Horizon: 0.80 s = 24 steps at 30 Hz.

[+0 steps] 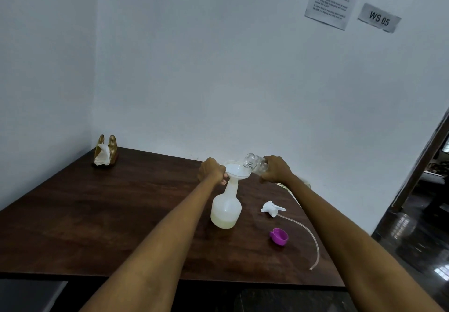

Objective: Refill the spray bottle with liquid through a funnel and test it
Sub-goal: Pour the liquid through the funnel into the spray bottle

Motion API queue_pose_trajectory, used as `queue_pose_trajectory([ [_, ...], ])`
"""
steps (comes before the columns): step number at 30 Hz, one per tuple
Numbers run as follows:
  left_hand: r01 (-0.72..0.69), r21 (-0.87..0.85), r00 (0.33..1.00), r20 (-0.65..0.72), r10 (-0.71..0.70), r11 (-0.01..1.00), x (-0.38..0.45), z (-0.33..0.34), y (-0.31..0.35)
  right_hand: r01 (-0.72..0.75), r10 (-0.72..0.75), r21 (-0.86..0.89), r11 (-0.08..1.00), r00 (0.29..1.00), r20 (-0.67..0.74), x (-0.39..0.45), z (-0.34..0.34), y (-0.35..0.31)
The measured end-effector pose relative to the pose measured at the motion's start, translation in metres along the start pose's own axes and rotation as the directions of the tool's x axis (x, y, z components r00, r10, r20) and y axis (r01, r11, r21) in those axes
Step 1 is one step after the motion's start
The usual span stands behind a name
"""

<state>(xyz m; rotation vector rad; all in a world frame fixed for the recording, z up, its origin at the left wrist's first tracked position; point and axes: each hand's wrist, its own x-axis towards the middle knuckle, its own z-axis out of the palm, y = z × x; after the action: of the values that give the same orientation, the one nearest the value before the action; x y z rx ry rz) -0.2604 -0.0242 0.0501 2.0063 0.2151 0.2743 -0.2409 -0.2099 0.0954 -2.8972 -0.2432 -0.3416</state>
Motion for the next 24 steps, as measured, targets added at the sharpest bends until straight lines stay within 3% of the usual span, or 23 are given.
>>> queue_pose_trajectory([
  [24,0.003,0.025,1.0,-0.008,-0.003,1.0,-0.0027,-0.0018,0.0007,0.045,-0.054,-0.159,0.986,0.997,-0.055,0.0052,-0.0001,0.0011],
])
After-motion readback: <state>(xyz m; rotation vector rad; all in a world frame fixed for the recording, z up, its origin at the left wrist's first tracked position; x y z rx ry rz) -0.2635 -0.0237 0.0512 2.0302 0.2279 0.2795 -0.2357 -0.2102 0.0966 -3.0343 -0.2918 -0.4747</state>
